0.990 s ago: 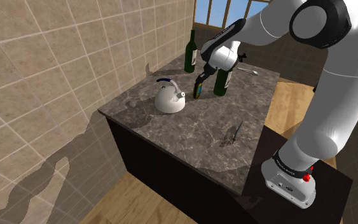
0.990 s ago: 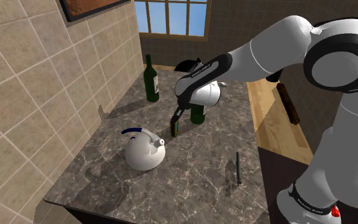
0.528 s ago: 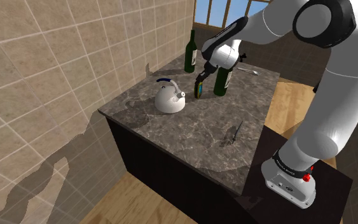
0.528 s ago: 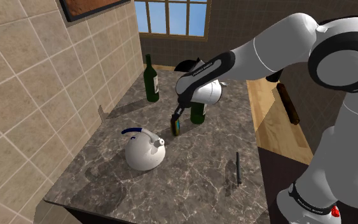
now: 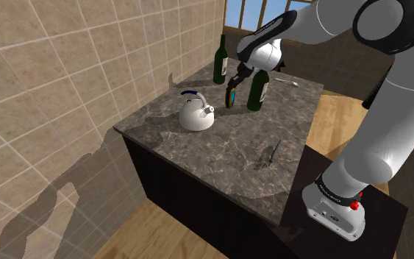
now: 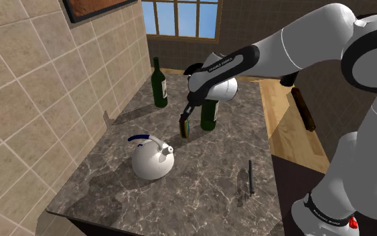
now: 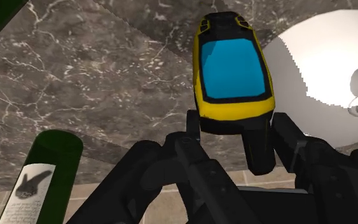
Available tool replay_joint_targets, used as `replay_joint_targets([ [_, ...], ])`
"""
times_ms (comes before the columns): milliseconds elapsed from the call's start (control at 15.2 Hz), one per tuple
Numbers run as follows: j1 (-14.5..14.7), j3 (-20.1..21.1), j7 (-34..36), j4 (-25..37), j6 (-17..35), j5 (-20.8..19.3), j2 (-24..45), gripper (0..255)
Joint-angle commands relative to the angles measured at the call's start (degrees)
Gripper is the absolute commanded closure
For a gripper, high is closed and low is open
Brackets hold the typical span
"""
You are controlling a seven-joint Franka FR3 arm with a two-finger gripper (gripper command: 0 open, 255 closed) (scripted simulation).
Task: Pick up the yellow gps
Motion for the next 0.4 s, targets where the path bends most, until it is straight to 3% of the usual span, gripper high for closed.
replay_joint_targets([
  [0, 0.3, -0.4, 1.5, 0.2, -1.0, -1.6, -1.0, 255],
  [330, 0.5, -1.0, 3.6, 0.7, -2.7, -3.9, -2.7, 255],
])
